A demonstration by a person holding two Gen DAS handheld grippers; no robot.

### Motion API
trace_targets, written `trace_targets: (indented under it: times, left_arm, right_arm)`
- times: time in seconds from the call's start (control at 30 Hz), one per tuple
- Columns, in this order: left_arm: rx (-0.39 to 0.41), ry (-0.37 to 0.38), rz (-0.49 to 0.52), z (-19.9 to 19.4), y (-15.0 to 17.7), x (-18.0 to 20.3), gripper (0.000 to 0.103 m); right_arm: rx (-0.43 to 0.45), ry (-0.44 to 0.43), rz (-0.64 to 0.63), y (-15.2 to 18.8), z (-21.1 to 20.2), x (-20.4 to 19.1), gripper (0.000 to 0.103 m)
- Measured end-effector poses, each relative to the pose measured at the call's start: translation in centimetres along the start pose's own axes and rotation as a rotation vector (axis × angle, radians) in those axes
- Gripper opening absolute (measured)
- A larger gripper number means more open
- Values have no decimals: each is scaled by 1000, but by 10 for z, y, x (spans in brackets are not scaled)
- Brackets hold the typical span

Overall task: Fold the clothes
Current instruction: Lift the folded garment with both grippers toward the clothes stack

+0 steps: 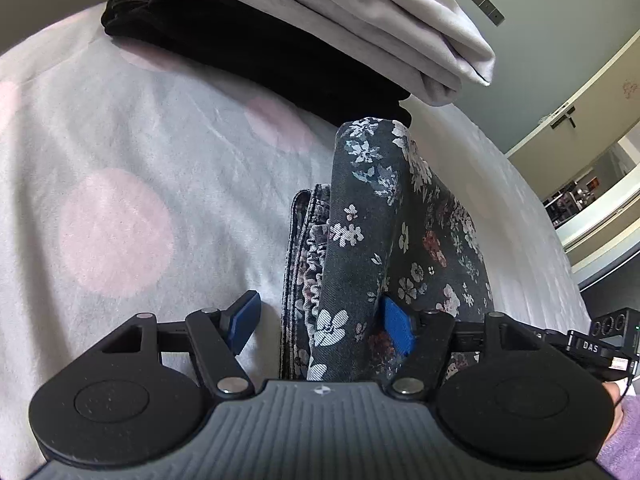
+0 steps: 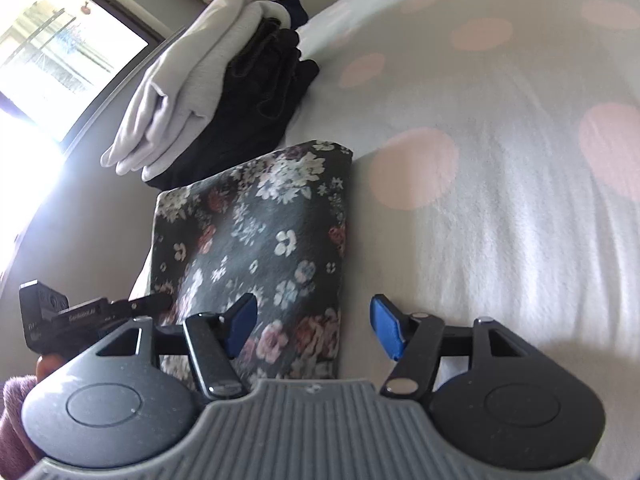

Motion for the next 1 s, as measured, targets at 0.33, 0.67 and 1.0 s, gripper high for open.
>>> trace_targets:
  times: [0.33,0.67,1.0]
  left_arm:
    - [12,121,-15,18,-4,-6,54]
    - [67,98,-62,5,-3,12,31]
    - [171,107,-45,-56,-18,64,30]
  right_arm:
    - [6,-118,79,-12,37,4,38]
    - [9,-114,126,-19,17,-9,14]
    - [53,-157,70,-35,-48,-70,12]
Point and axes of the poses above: each gripper's, at about its wrist camera, not at the fingertips, and z roughly the way its jaws point, x to its right, y to its underside, the point moved 5 cm from there along z, roughly the way its jaws point, and after that the axes turned 3 degrees about z, right-handed, at the moved point
